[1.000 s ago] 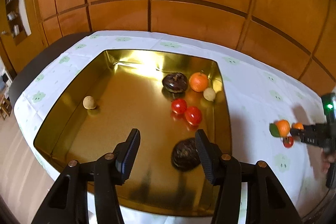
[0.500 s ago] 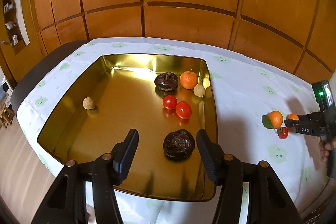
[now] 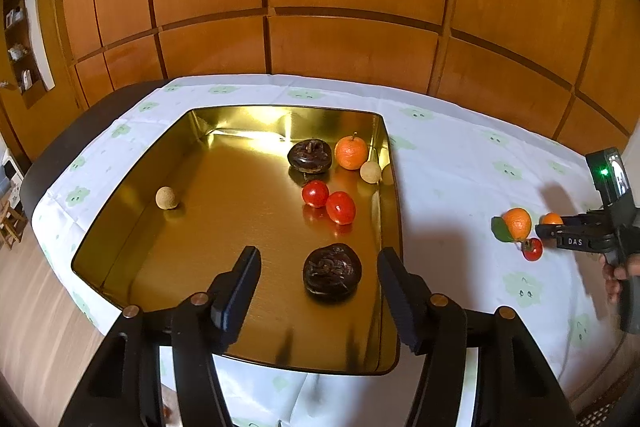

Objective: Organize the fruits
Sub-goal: 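Hold the mandarin closed in the right tool above the cloth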

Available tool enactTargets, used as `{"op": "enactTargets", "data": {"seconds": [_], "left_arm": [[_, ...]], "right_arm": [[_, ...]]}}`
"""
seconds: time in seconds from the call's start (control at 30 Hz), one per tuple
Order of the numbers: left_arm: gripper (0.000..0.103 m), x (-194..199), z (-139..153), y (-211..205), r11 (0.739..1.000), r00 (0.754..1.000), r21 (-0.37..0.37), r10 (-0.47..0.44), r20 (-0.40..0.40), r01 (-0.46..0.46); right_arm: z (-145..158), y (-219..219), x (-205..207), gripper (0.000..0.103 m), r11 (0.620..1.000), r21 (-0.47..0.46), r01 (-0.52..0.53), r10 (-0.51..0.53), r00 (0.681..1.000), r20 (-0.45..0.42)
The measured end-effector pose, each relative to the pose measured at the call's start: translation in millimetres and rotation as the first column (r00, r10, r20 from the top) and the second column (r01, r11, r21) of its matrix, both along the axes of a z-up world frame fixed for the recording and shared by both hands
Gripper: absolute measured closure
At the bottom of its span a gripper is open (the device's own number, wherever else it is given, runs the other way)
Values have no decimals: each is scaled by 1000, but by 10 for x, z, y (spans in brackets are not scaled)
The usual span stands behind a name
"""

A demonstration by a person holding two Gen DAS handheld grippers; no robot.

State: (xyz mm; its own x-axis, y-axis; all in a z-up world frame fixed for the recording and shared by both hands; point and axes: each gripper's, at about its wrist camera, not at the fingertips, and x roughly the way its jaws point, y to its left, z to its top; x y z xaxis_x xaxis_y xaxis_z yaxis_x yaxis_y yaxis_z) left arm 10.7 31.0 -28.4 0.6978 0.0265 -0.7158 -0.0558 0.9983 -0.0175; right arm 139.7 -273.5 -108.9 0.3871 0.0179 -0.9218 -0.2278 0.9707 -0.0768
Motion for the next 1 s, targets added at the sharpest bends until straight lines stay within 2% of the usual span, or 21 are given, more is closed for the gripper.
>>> {"op": "enactTargets", "data": {"seconds": [0.43, 0.67, 1.0], "left_arm": [[41, -18, -7, -26, 1000, 1000, -3, -16, -13, 16], [40, -32, 0, -29, 1000, 1000, -8, -18, -13, 18], [40, -55, 11, -78, 999, 999, -5, -32, -14, 32]], "right_arm": [[6, -175, 97, 66, 998, 58, 27, -25, 999, -42], [20, -413, 222, 65, 984, 158, 83, -68, 993, -98], [39, -468, 279, 66, 990, 130, 63, -51, 995, -88]]}}
